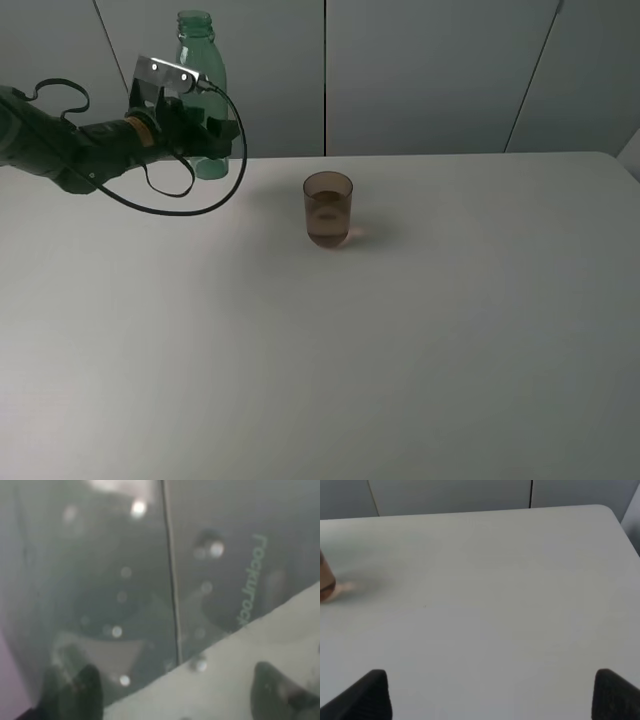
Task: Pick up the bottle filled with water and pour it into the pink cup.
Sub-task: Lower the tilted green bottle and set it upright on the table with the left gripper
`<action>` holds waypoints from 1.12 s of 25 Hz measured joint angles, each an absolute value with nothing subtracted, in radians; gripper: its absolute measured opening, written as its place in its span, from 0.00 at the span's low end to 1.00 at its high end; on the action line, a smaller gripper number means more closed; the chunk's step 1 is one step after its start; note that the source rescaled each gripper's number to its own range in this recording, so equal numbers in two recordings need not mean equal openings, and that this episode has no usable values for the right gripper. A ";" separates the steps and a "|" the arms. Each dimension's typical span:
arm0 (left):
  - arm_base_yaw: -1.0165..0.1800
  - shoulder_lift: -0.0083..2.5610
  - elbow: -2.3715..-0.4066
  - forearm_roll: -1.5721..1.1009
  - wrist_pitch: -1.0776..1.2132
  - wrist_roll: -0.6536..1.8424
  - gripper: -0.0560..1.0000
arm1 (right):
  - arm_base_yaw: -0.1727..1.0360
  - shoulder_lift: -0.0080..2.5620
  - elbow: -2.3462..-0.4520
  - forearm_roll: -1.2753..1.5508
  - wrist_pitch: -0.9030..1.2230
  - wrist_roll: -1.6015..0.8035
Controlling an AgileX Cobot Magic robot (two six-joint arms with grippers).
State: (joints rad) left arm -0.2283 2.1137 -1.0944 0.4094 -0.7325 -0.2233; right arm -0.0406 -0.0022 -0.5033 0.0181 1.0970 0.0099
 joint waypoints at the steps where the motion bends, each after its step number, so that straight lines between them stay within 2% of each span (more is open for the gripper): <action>1: -0.228 2.100 -1.057 0.381 -0.758 -0.209 0.59 | -0.041 -0.002 -0.503 0.018 1.097 0.010; 7: -0.217 2.028 -0.800 0.228 -0.922 -0.081 0.59 | -0.041 -0.002 -0.503 0.018 1.097 0.010; 11: -0.167 2.004 -0.712 0.200 -0.983 -0.062 0.59 | -0.041 -0.002 -0.503 0.018 1.097 0.010; 19: -0.039 2.007 -0.681 0.212 -1.061 -0.058 0.59 | -0.041 -0.002 -0.503 0.018 1.097 0.010; 28: 0.009 2.151 -0.719 0.244 -1.181 -0.050 0.59 | -0.041 -0.002 -0.503 0.018 1.097 0.010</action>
State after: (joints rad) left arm 0.0085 2.1506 -0.7193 0.2444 -1.1809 -0.0501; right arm -0.0406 -0.0022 -0.5033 0.0181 1.0970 0.0099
